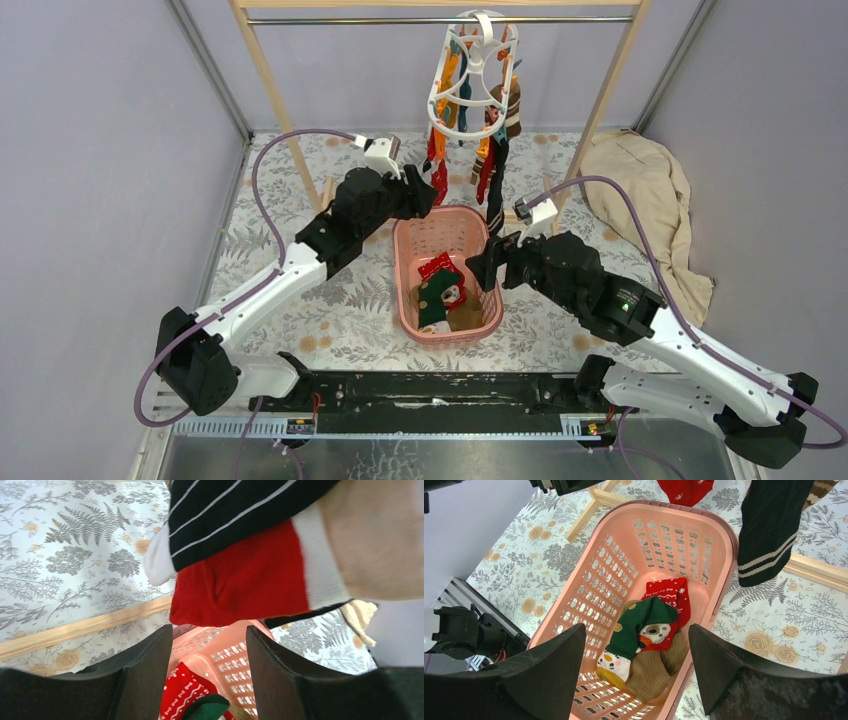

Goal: Remove the socks clipped to the hanger
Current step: Remove the sock from the hanger.

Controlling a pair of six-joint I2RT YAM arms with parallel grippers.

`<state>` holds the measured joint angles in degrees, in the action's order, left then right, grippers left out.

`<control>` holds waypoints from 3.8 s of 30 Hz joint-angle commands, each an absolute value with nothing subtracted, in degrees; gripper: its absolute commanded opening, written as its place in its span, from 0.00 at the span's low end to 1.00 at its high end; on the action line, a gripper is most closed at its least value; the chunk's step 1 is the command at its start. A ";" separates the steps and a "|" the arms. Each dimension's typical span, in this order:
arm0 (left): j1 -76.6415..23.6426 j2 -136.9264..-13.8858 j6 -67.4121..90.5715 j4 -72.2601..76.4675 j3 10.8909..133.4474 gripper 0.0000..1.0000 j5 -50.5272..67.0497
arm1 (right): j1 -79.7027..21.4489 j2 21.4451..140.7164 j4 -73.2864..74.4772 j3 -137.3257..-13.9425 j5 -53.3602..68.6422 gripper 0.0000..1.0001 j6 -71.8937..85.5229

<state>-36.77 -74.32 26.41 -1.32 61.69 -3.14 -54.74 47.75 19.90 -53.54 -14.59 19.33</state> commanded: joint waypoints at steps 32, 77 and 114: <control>-41.22 -83.50 26.28 13.80 63.26 0.62 -15.38 | -54.27 43.06 20.94 -50.84 -18.17 0.84 19.18; -41.48 -65.09 39.54 -21.64 68.75 0.07 -0.44 | -54.23 46.55 15.66 -50.97 -12.38 0.85 19.79; -45.87 -65.04 53.16 -5.21 66.58 0.11 15.31 | -54.23 55.61 8.24 -56.59 -15.32 0.90 12.23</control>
<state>-45.23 -64.90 52.05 -10.31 66.59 13.43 -54.46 55.33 10.83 -53.43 -11.03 13.98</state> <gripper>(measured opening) 0.106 0.965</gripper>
